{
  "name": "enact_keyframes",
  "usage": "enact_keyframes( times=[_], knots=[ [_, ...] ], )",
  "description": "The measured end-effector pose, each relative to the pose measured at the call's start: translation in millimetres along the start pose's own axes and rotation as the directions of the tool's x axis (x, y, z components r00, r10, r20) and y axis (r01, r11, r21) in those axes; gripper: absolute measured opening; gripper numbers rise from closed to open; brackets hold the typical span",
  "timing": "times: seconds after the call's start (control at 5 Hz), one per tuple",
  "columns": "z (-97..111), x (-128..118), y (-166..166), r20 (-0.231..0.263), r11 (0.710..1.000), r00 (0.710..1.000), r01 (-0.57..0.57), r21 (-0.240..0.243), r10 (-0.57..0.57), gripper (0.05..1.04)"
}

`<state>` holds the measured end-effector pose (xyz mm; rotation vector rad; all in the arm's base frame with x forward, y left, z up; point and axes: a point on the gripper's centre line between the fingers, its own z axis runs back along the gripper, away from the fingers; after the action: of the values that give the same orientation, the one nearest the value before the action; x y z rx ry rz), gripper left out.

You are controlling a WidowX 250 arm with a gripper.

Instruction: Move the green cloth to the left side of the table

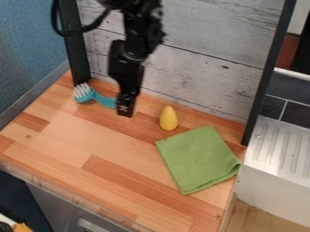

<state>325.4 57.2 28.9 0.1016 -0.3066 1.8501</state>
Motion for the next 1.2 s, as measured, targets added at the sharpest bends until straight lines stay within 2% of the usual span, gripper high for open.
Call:
enact_keyframes(
  times=[0.4,0.6,0.8,1.2],
  knots=[
    [32.0,-73.3,15.0,-0.066,0.99,0.988,0.137,-0.045,-0.139,0.999],
    [34.7,-102.3,22.1,-0.079,0.977,0.974,0.209,-0.036,-0.212,0.999],
    [25.5,-122.5,33.0,-0.054,0.958,0.957,0.285,-0.021,-0.286,0.999],
    [-5.8,-138.5,51.0,-0.056,0.949,0.951,0.308,0.068,-0.304,0.999]
  ],
)
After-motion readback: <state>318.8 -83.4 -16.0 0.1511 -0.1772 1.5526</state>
